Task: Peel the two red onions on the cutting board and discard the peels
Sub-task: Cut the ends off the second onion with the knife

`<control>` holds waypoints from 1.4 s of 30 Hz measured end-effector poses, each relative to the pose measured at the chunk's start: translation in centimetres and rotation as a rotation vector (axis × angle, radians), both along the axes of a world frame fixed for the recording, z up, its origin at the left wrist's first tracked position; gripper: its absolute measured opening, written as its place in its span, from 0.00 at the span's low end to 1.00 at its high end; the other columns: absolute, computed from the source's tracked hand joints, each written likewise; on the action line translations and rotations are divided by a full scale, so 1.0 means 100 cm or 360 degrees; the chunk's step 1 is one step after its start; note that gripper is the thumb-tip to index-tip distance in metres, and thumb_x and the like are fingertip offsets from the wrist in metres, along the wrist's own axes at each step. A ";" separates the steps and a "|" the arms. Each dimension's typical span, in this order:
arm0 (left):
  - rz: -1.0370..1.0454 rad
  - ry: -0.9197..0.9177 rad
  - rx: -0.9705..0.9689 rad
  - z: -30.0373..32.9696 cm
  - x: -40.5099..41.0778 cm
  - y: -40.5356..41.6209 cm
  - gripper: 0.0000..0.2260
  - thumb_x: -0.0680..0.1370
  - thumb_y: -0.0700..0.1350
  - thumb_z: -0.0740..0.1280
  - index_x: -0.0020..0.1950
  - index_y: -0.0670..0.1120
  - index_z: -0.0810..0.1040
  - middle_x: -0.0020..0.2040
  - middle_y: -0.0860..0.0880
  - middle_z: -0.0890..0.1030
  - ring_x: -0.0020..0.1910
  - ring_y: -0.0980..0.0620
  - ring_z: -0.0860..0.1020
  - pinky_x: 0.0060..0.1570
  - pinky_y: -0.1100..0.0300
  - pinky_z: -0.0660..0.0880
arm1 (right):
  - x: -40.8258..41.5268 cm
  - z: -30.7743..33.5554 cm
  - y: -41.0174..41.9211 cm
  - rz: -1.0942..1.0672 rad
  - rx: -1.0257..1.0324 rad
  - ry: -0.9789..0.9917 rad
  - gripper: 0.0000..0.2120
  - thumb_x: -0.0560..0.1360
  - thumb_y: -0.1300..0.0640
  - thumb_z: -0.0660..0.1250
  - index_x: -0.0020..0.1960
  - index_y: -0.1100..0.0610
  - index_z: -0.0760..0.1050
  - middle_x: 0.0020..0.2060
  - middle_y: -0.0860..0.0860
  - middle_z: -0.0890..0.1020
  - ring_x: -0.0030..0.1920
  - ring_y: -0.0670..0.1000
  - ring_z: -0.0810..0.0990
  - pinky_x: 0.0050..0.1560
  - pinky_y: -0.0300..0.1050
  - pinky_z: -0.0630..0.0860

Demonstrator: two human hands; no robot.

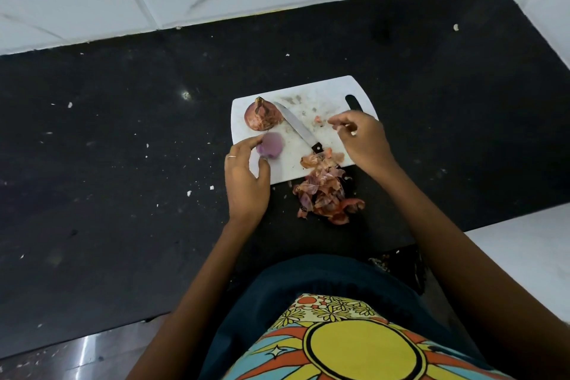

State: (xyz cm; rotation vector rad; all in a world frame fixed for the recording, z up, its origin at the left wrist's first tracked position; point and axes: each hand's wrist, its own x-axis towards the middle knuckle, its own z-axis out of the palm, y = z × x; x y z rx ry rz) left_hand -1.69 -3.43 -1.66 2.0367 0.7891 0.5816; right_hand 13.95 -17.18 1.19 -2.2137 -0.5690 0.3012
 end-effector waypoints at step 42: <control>-0.0613 -0.0046 0.0407 -0.005 0.035 -0.028 0.13 0.78 0.42 0.61 0.61 0.44 0.80 0.63 0.46 0.78 0.63 0.51 0.72 0.65 0.53 0.67 | 0.001 0.006 -0.010 0.0076 -0.0181 -0.0014 0.06 0.73 0.60 0.67 0.49 0.57 0.77 0.48 0.52 0.78 0.45 0.47 0.78 0.49 0.43 0.76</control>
